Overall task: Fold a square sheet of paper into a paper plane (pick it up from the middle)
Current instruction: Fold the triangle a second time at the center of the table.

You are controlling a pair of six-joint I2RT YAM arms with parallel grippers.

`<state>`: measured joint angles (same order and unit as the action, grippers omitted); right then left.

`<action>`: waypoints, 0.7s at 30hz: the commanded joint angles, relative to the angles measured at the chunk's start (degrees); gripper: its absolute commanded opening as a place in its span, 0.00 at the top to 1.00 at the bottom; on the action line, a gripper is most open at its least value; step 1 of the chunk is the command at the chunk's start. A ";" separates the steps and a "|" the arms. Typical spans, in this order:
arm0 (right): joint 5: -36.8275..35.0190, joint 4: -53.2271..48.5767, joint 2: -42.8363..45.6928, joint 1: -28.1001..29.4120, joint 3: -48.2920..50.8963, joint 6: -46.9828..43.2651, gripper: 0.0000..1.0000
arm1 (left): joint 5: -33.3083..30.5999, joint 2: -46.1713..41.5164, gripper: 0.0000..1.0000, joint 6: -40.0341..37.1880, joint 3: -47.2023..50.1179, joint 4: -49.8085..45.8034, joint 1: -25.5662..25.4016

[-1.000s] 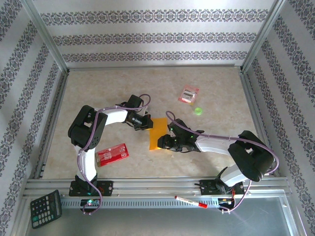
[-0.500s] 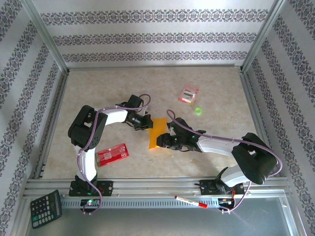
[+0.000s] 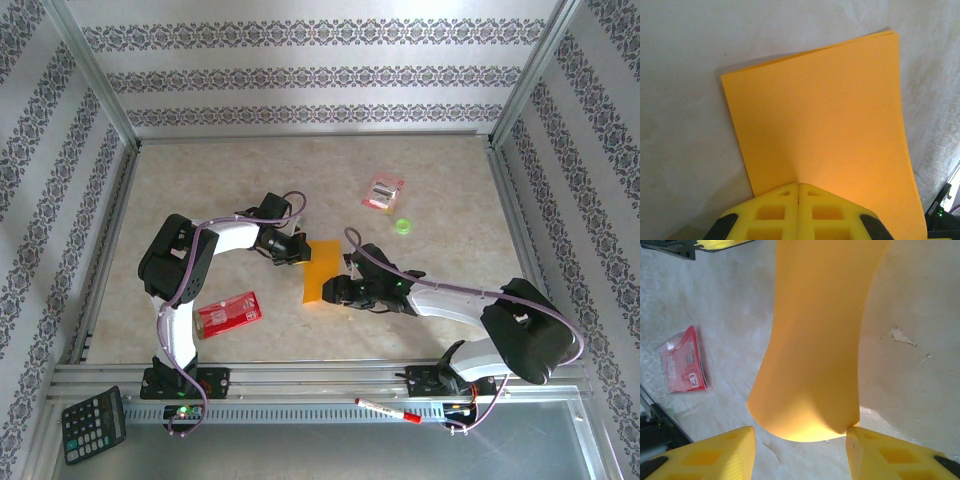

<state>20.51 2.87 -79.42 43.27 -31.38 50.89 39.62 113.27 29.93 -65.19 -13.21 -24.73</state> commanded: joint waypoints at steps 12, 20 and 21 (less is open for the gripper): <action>0.32 0.40 2.73 0.48 1.32 -0.08 0.49 | -3.34 2.39 1.00 -1.83 0.94 -6.19 -0.34; 0.58 0.44 3.83 0.42 1.67 -1.50 0.49 | -3.16 2.32 1.00 -2.05 0.93 -6.21 -0.34; 0.54 0.53 3.84 0.44 1.58 -1.73 0.49 | -3.23 2.31 1.00 -2.07 0.94 -6.21 -0.32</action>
<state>20.62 2.87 -76.62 43.29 -30.48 50.65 39.62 113.27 29.71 -65.19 -13.28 -24.73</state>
